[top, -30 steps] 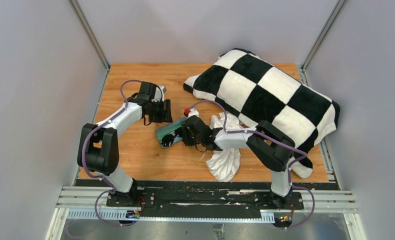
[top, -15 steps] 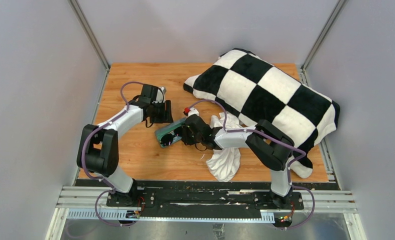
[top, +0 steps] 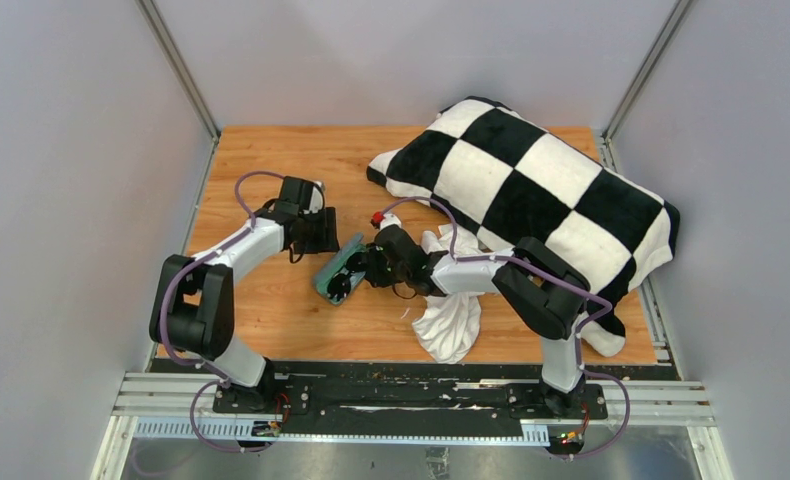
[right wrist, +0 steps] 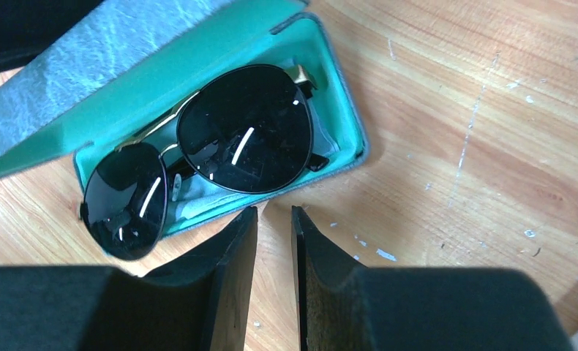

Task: Organize the sunglasses
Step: Close the sunglasses case at the center of the board.

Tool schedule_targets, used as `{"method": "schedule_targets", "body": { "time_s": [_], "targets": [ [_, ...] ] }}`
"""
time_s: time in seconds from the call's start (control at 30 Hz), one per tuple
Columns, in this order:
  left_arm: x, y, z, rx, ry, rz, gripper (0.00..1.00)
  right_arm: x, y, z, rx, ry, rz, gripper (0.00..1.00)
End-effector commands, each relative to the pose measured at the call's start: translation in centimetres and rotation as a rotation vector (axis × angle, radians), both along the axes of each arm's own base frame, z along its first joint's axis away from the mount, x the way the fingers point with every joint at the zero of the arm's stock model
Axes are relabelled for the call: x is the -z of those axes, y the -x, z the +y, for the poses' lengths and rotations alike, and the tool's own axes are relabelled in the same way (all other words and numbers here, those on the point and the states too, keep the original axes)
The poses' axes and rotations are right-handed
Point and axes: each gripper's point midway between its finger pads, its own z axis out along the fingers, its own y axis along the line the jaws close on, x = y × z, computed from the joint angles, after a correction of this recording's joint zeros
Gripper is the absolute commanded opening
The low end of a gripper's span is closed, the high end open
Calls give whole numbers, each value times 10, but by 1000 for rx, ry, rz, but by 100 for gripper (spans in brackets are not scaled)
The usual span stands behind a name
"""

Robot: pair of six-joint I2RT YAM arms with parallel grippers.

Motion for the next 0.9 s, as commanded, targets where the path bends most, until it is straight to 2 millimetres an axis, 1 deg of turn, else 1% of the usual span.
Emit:
{"method": "schedule_targets", "body": {
  "time_s": [0.0, 0.23, 0.53, 0.7, 0.87],
  "targets": [
    [12, 35, -11, 36, 56, 98, 61, 8, -22, -13, 70, 1, -16, 30],
    [17, 42, -21, 33, 120, 104, 61, -1, -25, -8, 61, -24, -26, 30],
    [18, 44, -33, 66, 125, 107, 61, -4, -26, -3, 52, -37, -25, 30],
    [24, 48, -49, 107, 165, 123, 61, -4, -26, 0, 37, -34, -25, 30],
    [29, 49, -53, 111, 162, 138, 60, -5, -27, 1, 36, -34, -27, 30]
  ]
}}
